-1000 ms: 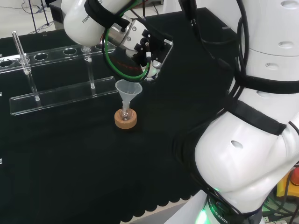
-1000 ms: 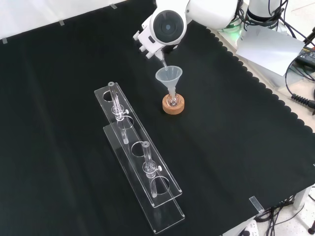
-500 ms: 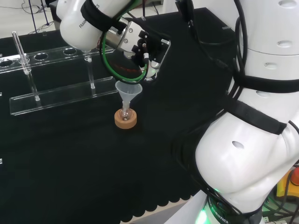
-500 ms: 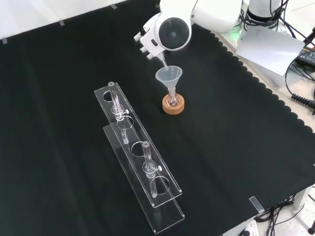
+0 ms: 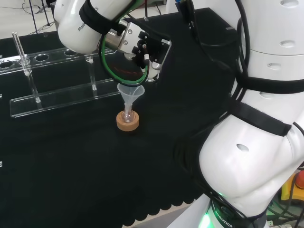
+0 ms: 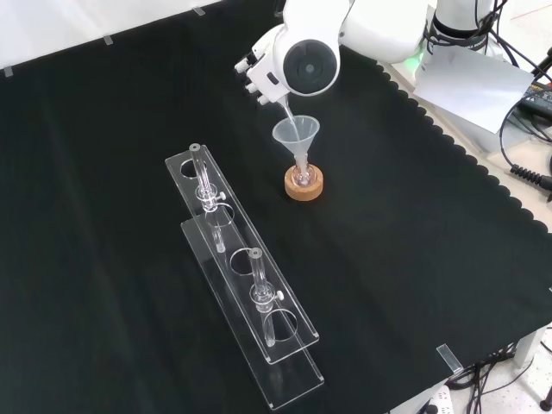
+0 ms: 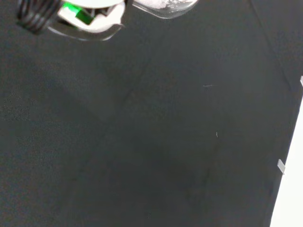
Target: Pour all the NaCl from the weighing funnel into the round-bottom flask.
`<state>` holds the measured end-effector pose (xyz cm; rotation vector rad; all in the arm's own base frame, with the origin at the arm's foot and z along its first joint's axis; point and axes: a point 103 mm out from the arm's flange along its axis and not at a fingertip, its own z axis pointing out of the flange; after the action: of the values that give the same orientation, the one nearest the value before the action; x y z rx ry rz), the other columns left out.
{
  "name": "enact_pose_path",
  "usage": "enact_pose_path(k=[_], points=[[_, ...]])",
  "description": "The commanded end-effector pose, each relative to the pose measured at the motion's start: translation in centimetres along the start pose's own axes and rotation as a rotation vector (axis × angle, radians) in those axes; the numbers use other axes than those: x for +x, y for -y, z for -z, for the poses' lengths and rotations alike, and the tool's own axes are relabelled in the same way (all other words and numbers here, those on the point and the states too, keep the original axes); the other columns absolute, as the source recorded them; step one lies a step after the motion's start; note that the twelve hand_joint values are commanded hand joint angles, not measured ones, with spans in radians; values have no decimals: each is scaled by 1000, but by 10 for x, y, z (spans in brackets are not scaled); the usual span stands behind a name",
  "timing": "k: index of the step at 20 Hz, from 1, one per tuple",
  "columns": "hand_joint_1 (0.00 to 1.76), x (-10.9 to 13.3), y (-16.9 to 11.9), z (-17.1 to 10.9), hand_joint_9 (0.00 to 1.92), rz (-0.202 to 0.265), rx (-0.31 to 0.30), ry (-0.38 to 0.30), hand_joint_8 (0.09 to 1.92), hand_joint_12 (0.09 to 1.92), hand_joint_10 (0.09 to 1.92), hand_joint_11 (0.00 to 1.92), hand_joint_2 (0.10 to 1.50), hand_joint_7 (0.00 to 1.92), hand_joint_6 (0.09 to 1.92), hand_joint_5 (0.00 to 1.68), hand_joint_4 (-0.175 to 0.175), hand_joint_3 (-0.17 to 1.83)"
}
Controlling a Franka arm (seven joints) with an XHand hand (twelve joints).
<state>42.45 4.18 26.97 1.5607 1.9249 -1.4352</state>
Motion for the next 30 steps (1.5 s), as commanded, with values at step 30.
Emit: enact_pose_path(k=[30], points=[[1087, 4, 7, 22, 1162, -20, 8, 115, 561, 1042, 229, 886, 658, 855, 1001, 1121, 175, 794]])
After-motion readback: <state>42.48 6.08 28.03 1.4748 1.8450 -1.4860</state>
